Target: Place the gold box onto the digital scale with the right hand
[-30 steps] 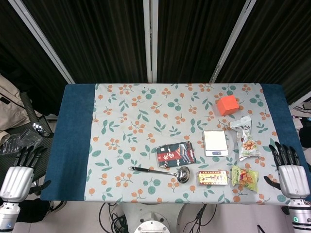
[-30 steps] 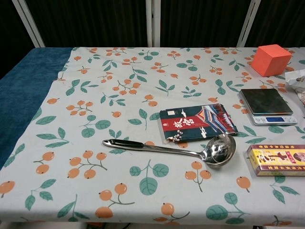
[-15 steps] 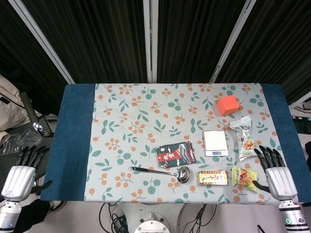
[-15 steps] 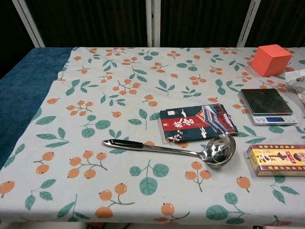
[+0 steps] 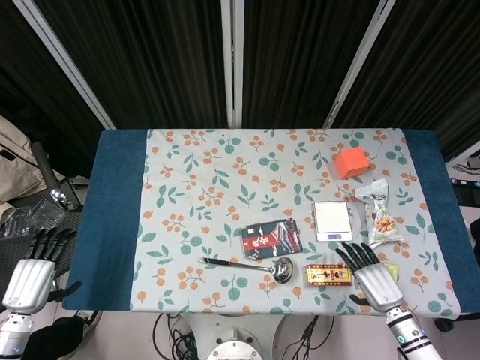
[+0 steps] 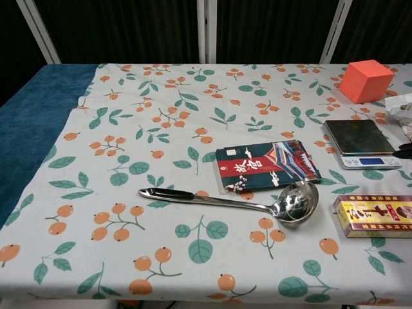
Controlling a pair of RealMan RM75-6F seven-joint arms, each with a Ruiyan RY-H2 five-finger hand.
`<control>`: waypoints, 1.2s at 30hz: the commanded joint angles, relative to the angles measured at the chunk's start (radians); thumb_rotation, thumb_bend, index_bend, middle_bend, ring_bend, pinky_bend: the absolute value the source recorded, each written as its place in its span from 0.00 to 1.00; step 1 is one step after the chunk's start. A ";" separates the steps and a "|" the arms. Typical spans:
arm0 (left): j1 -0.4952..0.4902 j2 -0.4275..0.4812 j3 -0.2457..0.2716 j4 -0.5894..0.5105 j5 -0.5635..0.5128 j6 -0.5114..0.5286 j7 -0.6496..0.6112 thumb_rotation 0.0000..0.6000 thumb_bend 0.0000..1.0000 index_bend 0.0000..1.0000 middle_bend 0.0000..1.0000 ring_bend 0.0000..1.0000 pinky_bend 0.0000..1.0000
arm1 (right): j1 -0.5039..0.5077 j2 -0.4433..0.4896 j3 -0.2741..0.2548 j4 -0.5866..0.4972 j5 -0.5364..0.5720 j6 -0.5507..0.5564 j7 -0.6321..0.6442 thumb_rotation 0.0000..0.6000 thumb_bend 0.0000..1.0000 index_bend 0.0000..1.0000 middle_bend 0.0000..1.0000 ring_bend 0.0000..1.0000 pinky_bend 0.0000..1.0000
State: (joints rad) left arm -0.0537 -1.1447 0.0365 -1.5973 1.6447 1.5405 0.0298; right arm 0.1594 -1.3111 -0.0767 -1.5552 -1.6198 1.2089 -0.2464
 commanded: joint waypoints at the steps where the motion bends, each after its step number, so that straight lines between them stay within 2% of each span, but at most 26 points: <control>1: 0.003 -0.003 0.001 0.010 -0.002 0.004 -0.011 1.00 0.05 0.11 0.08 0.00 0.00 | 0.020 -0.024 0.004 -0.021 0.033 -0.038 -0.042 1.00 0.04 0.00 0.00 0.00 0.00; 13: 0.009 -0.011 0.005 0.040 -0.005 0.008 -0.041 1.00 0.05 0.11 0.08 0.00 0.00 | 0.060 -0.083 0.020 -0.041 0.107 -0.109 -0.113 1.00 0.12 0.00 0.00 0.00 0.01; 18: 0.009 -0.002 0.007 0.040 0.003 0.014 -0.054 1.00 0.05 0.11 0.08 0.00 0.00 | 0.067 -0.102 0.022 -0.044 0.139 -0.125 -0.132 1.00 0.19 0.00 0.06 0.01 0.12; 21: 0.008 -0.002 0.006 0.039 0.008 0.017 -0.054 1.00 0.05 0.11 0.08 0.00 0.00 | 0.068 -0.110 0.019 -0.042 0.147 -0.122 -0.138 1.00 0.25 0.00 0.10 0.06 0.21; 25: 0.007 -0.004 0.006 0.041 0.007 0.013 -0.056 1.00 0.05 0.11 0.08 0.00 0.00 | 0.069 -0.110 0.013 -0.047 0.158 -0.125 -0.151 1.00 0.28 0.00 0.15 0.12 0.30; 27: 0.007 -0.004 0.006 0.042 0.007 0.014 -0.056 1.00 0.05 0.11 0.08 0.00 0.00 | 0.070 -0.109 0.010 -0.050 0.160 -0.123 -0.152 1.00 0.29 0.03 0.18 0.16 0.35; 30: 0.009 -0.003 0.007 0.040 0.006 0.015 -0.054 1.00 0.05 0.11 0.08 0.00 0.00 | 0.072 -0.105 0.005 -0.054 0.157 -0.120 -0.149 1.00 0.31 0.13 0.24 0.23 0.42; 36: 0.011 -0.001 0.008 0.038 0.005 0.016 -0.053 1.00 0.05 0.11 0.08 0.00 0.00 | 0.068 -0.105 -0.005 -0.047 0.133 -0.094 -0.140 1.00 0.32 0.31 0.31 0.30 0.45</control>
State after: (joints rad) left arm -0.0430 -1.1456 0.0445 -1.5594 1.6501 1.5561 -0.0237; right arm 0.2279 -1.4159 -0.0811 -1.6031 -1.4858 1.1140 -0.3872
